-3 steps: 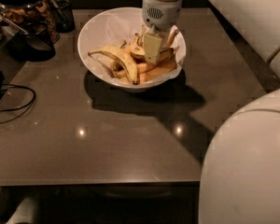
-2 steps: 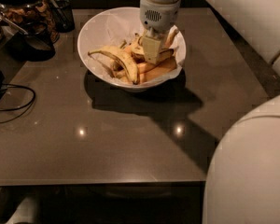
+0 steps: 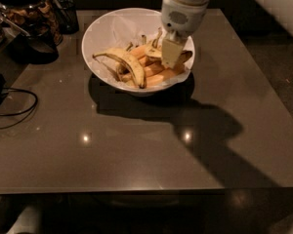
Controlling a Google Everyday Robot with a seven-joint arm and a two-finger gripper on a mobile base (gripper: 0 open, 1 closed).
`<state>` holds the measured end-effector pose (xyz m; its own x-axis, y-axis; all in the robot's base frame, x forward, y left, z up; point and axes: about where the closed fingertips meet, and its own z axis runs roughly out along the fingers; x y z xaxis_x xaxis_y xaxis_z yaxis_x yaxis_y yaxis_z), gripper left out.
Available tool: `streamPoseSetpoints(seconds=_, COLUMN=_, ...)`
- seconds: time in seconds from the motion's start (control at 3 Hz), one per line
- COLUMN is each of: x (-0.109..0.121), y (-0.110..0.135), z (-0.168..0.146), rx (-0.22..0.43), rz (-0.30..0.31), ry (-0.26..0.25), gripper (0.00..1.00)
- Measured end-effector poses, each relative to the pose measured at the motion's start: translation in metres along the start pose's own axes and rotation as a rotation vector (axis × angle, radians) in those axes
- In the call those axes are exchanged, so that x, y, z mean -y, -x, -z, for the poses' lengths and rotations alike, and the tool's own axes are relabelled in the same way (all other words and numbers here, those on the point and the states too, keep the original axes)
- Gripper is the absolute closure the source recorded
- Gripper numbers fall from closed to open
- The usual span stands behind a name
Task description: Pick banana from white bowl
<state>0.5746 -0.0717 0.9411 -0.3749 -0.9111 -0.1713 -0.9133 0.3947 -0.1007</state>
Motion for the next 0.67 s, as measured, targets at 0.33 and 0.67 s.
streamPoseSetpoints(seconds=0.33, x=-0.009, y=-0.033, z=0.04, rx=0.148, rz=0.009, ry=-0.059, gripper=1.0)
streamPoseSetpoints(seconds=0.67, x=-0.016, y=-0.057, z=0.078, rx=0.264, rz=0.039, ry=-0.096, gripper=1.0)
